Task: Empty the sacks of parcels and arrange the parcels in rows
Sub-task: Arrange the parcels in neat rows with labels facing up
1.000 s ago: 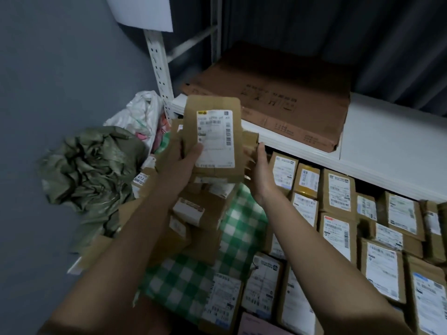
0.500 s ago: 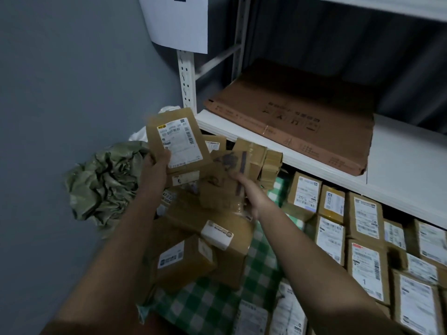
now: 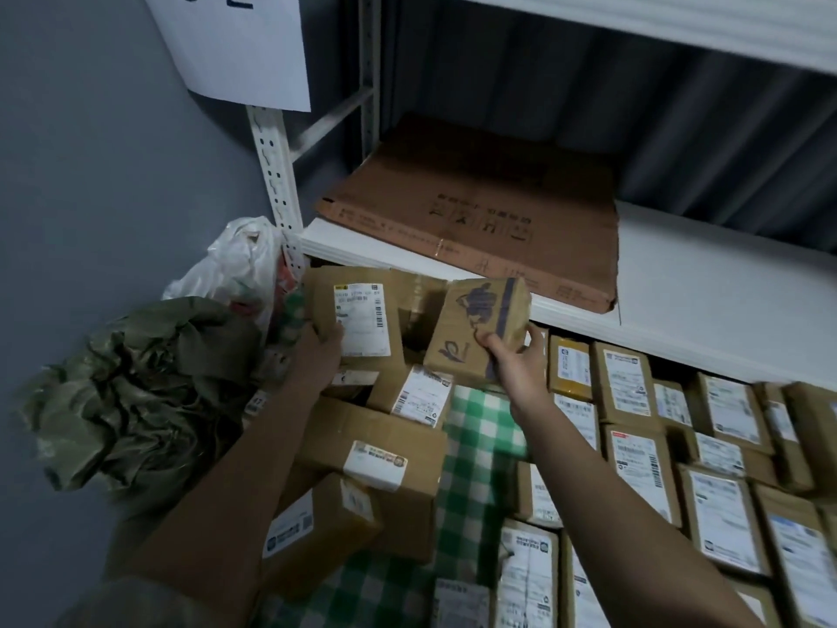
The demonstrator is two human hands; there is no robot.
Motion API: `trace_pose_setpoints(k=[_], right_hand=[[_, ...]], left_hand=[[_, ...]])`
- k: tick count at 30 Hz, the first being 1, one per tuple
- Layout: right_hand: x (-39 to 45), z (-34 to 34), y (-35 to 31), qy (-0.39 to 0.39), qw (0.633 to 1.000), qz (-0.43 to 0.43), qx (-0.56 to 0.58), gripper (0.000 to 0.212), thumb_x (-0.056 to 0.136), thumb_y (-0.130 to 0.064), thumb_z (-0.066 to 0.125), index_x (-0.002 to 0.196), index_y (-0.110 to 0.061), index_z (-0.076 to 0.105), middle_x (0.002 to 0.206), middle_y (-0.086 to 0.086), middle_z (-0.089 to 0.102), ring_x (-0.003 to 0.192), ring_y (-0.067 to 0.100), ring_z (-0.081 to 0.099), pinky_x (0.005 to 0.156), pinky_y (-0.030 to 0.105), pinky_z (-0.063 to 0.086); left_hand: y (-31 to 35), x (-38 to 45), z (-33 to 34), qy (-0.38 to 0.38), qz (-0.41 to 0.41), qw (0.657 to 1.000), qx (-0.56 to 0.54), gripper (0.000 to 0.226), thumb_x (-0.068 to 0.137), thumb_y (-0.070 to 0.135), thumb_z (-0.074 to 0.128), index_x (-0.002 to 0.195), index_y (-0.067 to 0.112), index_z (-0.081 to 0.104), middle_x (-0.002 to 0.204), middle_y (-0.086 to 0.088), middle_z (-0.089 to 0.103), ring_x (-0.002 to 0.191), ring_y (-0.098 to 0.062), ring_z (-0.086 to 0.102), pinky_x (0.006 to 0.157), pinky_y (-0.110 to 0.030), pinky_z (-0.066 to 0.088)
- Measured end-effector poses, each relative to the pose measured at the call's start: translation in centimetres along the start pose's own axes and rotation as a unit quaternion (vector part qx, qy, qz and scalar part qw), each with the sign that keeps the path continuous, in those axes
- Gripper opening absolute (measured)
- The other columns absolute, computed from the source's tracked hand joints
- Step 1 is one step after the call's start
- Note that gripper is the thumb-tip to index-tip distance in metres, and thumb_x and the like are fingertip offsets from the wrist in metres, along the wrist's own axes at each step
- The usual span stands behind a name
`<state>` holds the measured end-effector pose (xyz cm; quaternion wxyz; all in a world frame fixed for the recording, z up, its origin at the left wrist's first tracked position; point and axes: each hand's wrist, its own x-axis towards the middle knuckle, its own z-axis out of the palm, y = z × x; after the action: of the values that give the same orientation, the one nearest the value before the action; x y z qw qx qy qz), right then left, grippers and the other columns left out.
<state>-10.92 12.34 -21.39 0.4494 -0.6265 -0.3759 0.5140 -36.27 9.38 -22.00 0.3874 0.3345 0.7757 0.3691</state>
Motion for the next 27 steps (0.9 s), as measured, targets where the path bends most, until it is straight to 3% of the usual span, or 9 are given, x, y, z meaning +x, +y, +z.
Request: trace_pose_setpoints(k=[2, 4, 7, 10, 13, 16, 19, 23, 27], right_hand=[[-0.3, -0.2, -0.3, 0.011, 0.997, -0.051, -0.056, 0.101, 0.066, -0.043, 0.083, 0.148, -0.025, 0.025, 0.14, 0.005, 0.04, 0.116, 0.023, 0.054, 0.08, 0.029, 0.054], [-1.3, -0.2, -0.8, 0.03, 0.98, -0.129, -0.148, 0.104, 0.069, -0.041, 0.084, 0.15, -0.023, 0.022, 0.138, 0.002, 0.033, 0.122, 0.018, 0.042, 0.098, 0.03, 0.04], [-2.7, -0.2, -0.9, 0.068, 0.907, -0.269, -0.317, 0.107, 0.07, -0.04, 0.082, 0.152, -0.019, 0.017, 0.142, 0.009, 0.03, 0.128, 0.022, 0.032, 0.106, 0.04, 0.03], [-3.3, 0.0, -0.1, 0.095, 0.819, -0.374, -0.425, 0.112, 0.065, -0.044, 0.082, 0.152, -0.012, 0.019, 0.142, 0.013, 0.034, 0.128, 0.024, 0.03, 0.103, 0.043, 0.023], [-3.6, 0.2, 0.4, 0.124, 0.755, -0.432, -0.477, 0.115, 0.062, -0.05, 0.084, 0.15, -0.006, 0.024, 0.139, 0.011, 0.035, 0.124, 0.026, 0.036, 0.096, 0.037, 0.022], [-4.0, -0.4, 0.4, 0.113, 0.73, -0.477, -0.476, 0.11, 0.068, -0.051, 0.08, 0.15, -0.006, 0.024, 0.14, 0.011, 0.037, 0.125, 0.027, 0.038, 0.098, 0.04, 0.025], [-4.3, -1.4, 0.1, 0.064, 0.707, -0.539, -0.455, 0.096, 0.076, -0.048, 0.076, 0.149, -0.007, 0.028, 0.139, 0.011, 0.043, 0.125, 0.026, 0.042, 0.101, 0.039, 0.028], [-4.4, -3.3, 0.0, -0.035, 0.713, -0.567, -0.411, 0.07, 0.083, -0.035, 0.07, 0.139, -0.009, 0.038, 0.138, 0.012, 0.05, 0.129, 0.024, 0.044, 0.109, 0.037, 0.033], [-4.1, -5.5, 0.1, -0.049, 0.81, -0.477, -0.339, 0.037, 0.093, -0.036, 0.05, 0.124, -0.015, 0.049, 0.129, 0.003, 0.056, 0.113, 0.017, 0.055, 0.094, 0.033, 0.048]], left_hand=[[0.0, 0.6, 0.3, 0.01, 0.006, 0.997, 0.07, 0.055, 0.1, 0.034, 0.042, 0.147, 0.008, 0.028, 0.14, -0.016, 0.046, 0.117, -0.031, 0.051, 0.092, -0.041, 0.044], [0.0, 0.7, 0.5, 0.015, 0.008, 0.99, 0.143, 0.063, 0.099, 0.032, 0.044, 0.151, 0.009, 0.018, 0.151, -0.017, 0.03, 0.134, -0.036, 0.037, 0.107, -0.047, 0.035], [2.2, -1.5, 1.2, 0.016, 0.088, 0.973, 0.214, 0.061, 0.1, 0.036, 0.043, 0.151, 0.012, 0.021, 0.154, -0.015, 0.024, 0.141, -0.034, 0.023, 0.114, -0.048, 0.025], [5.2, -5.1, 3.0, -0.142, 0.172, 0.971, 0.089, 0.048, 0.1, 0.05, 0.032, 0.135, 0.019, 0.045, 0.126, 0.0, 0.051, 0.12, -0.024, 0.051, 0.089, -0.038, 0.046], [6.5, -6.7, 5.1, -0.308, 0.069, 0.945, -0.082, 0.091, 0.069, 0.083, 0.052, 0.143, 0.033, 0.034, 0.131, 0.005, 0.053, 0.115, -0.02, 0.057, 0.083, -0.038, 0.055], [6.5, -5.8, 7.3, -0.303, -0.019, 0.923, -0.238, 0.111, 0.045, 0.076, 0.08, 0.139, 0.033, 0.039, 0.13, -0.002, 0.059, 0.113, -0.025, 0.061, 0.082, -0.046, 0.057], [6.8, -5.4, 8.8, -0.248, -0.065, 0.922, -0.29, 0.119, 0.037, 0.073, 0.085, 0.135, 0.027, 0.037, 0.128, -0.003, 0.059, 0.112, -0.026, 0.062, 0.086, -0.051, 0.054], [7.0, -5.1, 10.3, -0.229, -0.084, 0.929, -0.279, 0.124, 0.031, 0.073, 0.085, 0.134, 0.024, 0.036, 0.124, -0.001, 0.062, 0.107, -0.02, 0.064, 0.088, -0.045, 0.054], [7.1, -4.9, 11.7, -0.209, -0.081, 0.944, -0.243, 0.12, 0.036, 0.068, 0.085, 0.137, 0.021, 0.039, 0.12, -0.004, 0.064, 0.1, -0.019, 0.067, 0.08, -0.044, 0.057]])
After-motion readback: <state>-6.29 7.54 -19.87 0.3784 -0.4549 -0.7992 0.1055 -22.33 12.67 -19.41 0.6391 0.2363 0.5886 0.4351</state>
